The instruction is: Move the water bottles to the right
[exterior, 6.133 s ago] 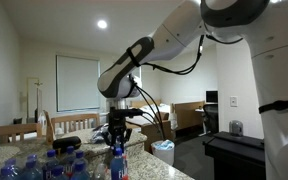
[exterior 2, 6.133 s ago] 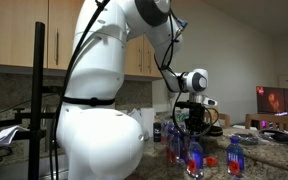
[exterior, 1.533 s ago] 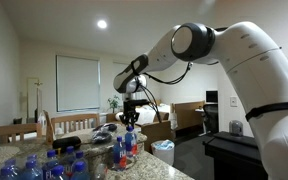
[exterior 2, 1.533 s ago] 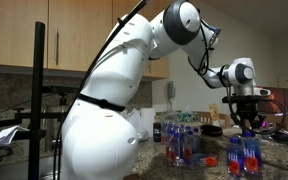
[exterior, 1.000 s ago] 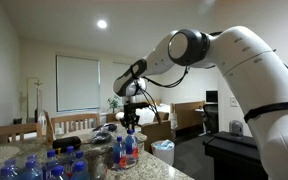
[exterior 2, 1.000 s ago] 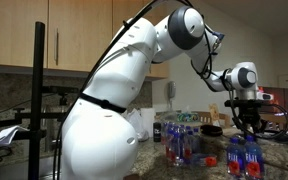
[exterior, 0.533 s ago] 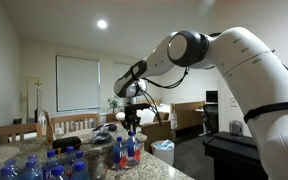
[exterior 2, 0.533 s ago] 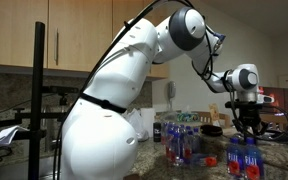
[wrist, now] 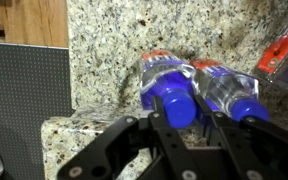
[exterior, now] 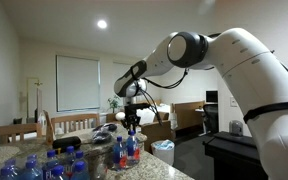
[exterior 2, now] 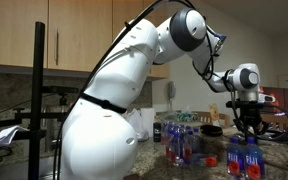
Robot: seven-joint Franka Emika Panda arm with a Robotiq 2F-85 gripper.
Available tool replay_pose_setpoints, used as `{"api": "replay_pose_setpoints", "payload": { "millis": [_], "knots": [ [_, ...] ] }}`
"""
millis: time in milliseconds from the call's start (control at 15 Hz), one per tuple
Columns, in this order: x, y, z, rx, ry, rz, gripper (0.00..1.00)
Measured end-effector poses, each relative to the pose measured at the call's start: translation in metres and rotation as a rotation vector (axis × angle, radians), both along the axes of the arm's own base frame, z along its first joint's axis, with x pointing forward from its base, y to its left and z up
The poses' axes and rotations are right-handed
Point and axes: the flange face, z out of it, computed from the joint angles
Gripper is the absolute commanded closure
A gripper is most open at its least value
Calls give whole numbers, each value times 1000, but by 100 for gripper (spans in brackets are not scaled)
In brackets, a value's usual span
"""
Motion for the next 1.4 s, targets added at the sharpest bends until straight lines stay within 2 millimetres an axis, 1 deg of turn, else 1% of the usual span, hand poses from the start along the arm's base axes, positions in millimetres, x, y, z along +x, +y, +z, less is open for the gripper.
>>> {"api": "replay_pose_setpoints", "payload": {
  "millis": [133, 200, 400, 467, 533, 800, 933, 1067, 1200, 1400],
  "knots": [
    [1, 0, 0, 1, -1, 1, 34],
    [2, 1, 2, 0, -5, 1, 27],
    [6, 1, 14, -1, -15, 2, 12],
    [7, 1, 17, -1, -16, 2, 8],
    [8, 1, 20, -1, -18, 2, 1],
    [9, 1, 27, -2, -26, 2, 0],
    [7, 0, 33, 9, -12, -5, 0],
    [-2, -1, 45, 28, 22, -15, 0],
    [-14, 1, 63, 49, 54, -25, 0],
    [-36, 14, 87, 85, 84, -42, 0]
  ]
}}
